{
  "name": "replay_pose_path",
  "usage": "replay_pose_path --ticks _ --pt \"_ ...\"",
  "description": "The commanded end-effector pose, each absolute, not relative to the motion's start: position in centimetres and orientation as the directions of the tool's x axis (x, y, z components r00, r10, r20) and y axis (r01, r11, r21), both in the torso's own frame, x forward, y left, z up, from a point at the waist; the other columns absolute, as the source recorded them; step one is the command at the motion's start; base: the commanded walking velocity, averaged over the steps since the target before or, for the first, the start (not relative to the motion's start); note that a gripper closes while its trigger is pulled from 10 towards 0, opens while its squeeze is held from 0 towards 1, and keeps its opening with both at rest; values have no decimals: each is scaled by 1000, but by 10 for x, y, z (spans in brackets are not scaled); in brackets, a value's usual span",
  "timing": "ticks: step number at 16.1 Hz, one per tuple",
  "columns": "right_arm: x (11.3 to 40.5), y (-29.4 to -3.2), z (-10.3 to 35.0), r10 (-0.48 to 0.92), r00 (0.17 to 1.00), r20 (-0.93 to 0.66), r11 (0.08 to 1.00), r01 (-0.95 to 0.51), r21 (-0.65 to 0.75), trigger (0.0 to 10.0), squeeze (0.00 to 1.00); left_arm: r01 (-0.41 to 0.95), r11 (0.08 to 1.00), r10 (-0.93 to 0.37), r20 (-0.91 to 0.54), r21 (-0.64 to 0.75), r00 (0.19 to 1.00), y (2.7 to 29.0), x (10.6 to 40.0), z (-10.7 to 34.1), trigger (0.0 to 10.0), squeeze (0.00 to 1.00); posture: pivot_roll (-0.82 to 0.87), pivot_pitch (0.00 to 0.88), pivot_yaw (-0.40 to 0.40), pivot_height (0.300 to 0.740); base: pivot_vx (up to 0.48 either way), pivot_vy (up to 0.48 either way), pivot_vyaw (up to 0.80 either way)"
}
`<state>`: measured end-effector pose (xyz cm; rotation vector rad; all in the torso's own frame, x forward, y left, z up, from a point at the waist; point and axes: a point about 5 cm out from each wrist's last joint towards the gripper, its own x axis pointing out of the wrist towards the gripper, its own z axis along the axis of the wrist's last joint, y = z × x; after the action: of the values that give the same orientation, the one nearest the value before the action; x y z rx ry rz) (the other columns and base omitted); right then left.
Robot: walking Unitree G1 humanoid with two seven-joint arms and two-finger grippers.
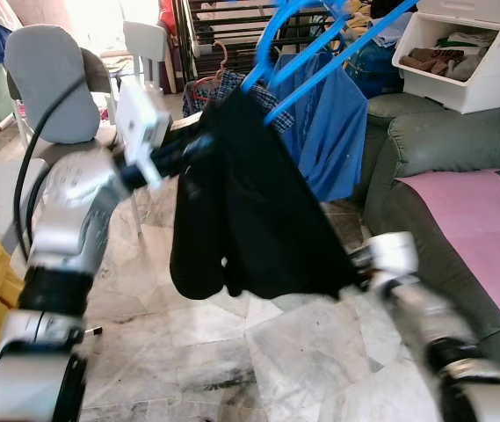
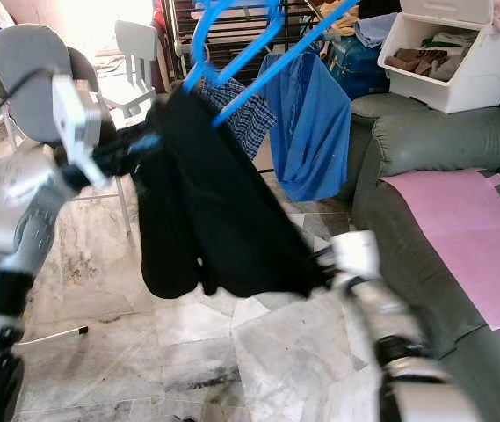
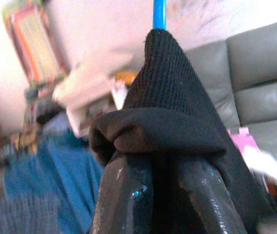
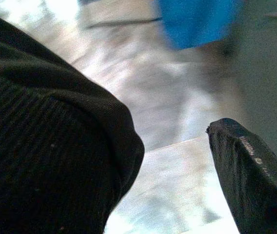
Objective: Hang hanger
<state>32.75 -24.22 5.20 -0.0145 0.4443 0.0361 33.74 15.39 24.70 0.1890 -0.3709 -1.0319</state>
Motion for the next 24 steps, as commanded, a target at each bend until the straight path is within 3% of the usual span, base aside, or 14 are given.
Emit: replay_pose_path --ticks 1,4,6,11,13,16,19,22,24 --pt "322 -270 56 -100 894 -437 994 104 -14 0 0 757 577 -816 254 308 519 177 338 251 0 0 -38 0 -4 740 0 0 0" --pt "340 -324 122 -369 897 -246 925 381 1 0 0 752 624 -780 110 214 616 205 333 200 0 0 -62 0 -3 740 0 0 0" --pt "352 -330 159 -406 904 -134 910 414 32 0 0 798 583 -812 65 149 581 204 324 186 0 0 -65 0 -8 740 0 0 0" --pt "377 -315 206 -389 921 -18 918 389 78 0 0 922 385 -923 -27 -49 384 190 294 157 0 0 -54 0 -27 740 0 0 0" --pt "379 -309 205 -381 924 -26 921 381 80 0 0 929 360 -933 -24 -84 359 187 290 153 0 0 -55 0 -28 740 0 0 0" --pt "381 -303 200 -365 930 -38 928 366 72 0 0 970 216 -965 -175 -112 194 178 270 137 0 0 -59 0 -27 740 0 0 0" --pt "383 -298 198 -349 936 -44 933 352 72 0 0 974 195 -968 -185 -119 171 176 270 134 0 0 -65 0 -25 740 0 0 0" --pt "384 -292 193 -328 943 -56 941 331 75 0 0 987 149 -946 -301 -67 123 168 272 120 0 0 -69 0 -22 740 0 0 0" --pt "385 -288 193 -312 948 -54 946 316 79 0 0 970 238 -938 -268 -41 219 164 285 115 0 0 -71 0 -20 740 0 0 0"
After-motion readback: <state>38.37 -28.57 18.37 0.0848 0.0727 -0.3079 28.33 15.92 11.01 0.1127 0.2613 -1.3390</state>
